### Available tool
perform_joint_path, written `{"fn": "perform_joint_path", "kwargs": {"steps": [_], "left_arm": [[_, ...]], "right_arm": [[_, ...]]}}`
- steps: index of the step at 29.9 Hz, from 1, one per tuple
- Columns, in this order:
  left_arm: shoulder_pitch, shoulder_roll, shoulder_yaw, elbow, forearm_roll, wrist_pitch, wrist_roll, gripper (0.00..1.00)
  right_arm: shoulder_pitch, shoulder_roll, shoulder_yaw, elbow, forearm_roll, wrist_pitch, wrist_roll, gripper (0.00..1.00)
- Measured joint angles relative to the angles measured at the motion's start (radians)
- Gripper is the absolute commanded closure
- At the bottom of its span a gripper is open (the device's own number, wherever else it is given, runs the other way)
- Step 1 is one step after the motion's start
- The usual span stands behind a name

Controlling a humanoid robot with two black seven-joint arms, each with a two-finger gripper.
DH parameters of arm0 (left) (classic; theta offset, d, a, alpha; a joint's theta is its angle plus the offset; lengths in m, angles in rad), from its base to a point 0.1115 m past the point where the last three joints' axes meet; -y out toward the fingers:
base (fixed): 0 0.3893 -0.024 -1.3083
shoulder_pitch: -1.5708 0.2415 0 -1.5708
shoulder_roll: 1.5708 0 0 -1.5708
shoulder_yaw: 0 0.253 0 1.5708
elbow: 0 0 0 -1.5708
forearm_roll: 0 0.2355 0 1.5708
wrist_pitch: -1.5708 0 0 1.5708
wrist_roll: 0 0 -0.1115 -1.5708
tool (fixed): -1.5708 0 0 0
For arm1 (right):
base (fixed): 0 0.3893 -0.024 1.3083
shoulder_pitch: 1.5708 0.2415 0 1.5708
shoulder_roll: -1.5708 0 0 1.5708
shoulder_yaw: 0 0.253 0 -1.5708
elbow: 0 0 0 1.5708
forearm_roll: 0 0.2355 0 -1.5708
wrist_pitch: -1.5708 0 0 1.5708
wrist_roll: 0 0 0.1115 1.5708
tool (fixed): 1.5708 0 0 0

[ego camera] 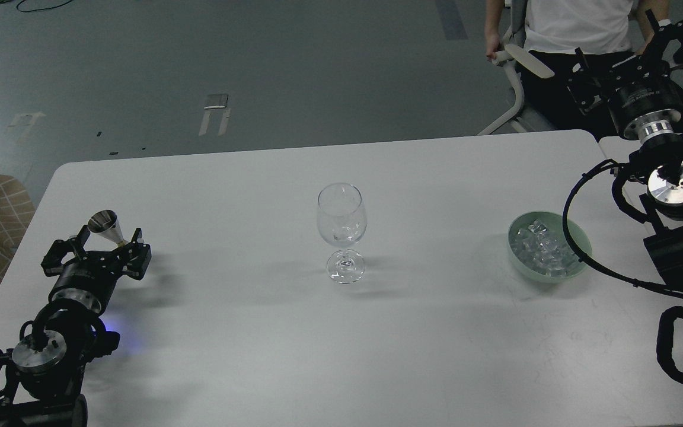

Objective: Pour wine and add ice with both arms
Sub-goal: 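Close the left gripper on the silver jigger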

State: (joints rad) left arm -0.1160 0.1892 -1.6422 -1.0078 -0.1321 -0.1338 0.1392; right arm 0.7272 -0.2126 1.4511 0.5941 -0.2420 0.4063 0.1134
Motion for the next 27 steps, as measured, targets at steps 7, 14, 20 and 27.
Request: {"fn": "perform_joint_path", "kwargs": {"steps": [7,14,20,27], "left_arm": [[-0.011,0.0,0.001,0.021,0.0,-0.02,0.0,0.22],[-0.009,-0.001,0.001,0.034,0.0,-0.058,0.018,0.31],[-0.004,-0.002,0.001,0.035,-0.002,-0.067,0.022,0.31],[-0.009,-0.002,0.016,0.064,0.001,-0.067,0.026,0.34]], "right_arm": [[0.001,0.001,0.0,-0.001,-0.001,-0.017,0.0,0.0],[-0.001,0.002,0.001,0.0,-0.001,-0.021,0.001,0.0],[0.001,0.003,0.002,0.001,-0.001,-0.026,0.002,0.0],[0.006,0.003,0.001,0.001,-0.001,-0.027,0.001,0.0]]}}
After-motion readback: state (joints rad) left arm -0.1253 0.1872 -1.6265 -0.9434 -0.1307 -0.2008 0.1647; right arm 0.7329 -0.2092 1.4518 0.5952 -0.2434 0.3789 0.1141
